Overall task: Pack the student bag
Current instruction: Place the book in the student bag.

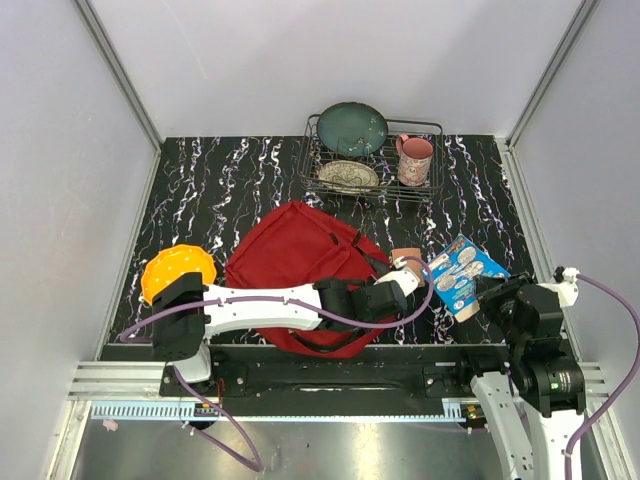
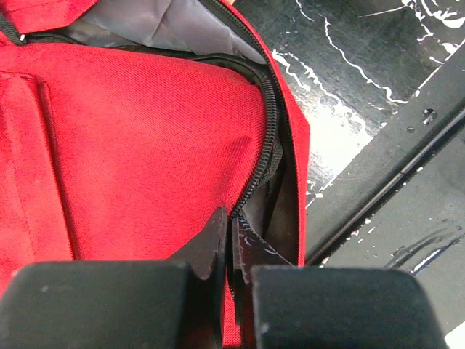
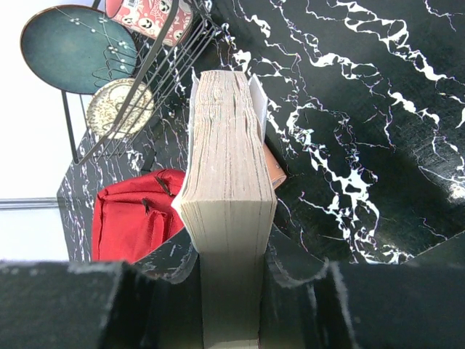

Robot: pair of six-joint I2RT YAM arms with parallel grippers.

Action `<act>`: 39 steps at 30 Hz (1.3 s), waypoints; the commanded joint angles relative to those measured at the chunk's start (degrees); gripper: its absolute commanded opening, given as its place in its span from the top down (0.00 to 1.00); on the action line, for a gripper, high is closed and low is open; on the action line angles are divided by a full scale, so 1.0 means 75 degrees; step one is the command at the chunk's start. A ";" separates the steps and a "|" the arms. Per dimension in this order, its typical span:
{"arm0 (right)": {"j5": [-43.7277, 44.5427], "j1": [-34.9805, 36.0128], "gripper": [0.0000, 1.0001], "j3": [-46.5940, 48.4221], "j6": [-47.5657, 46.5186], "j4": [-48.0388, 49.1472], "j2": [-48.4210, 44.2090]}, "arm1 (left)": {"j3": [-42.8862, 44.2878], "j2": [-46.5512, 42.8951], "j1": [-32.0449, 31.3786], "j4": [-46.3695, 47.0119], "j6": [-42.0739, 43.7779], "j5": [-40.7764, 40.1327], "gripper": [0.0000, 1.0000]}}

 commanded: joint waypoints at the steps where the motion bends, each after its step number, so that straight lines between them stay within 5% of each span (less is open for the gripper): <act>1: -0.0153 -0.0009 1.00 0.0093 0.0170 0.0933 0.0111 | 0.0166 -0.0292 -0.0013 0.0019 -0.0210 -0.0813 1.00; 8: -0.0633 0.0014 1.00 0.0151 -0.0087 0.1190 0.0298 | -0.0138 -0.1147 0.0420 -0.0251 -0.0725 -0.1786 1.00; 17: -0.3022 0.0002 1.00 0.1463 -0.1412 0.1471 0.1775 | -0.0666 -0.3361 0.2843 0.0135 -0.0878 -0.0850 1.00; 28: -0.6279 0.0002 1.00 0.0622 0.0484 0.2783 0.1672 | -0.0607 -0.5074 0.3316 0.0463 -0.0984 -0.0581 1.00; 33: -0.6751 0.0002 1.00 -0.0958 0.2148 0.3885 0.1049 | -0.0853 -0.5086 0.3315 0.0791 -0.1031 0.0274 1.00; 39: -0.6716 -0.0009 1.00 -0.1699 0.2337 0.4108 0.0791 | -0.0982 -0.4899 0.3245 0.1049 -0.1265 0.1201 1.00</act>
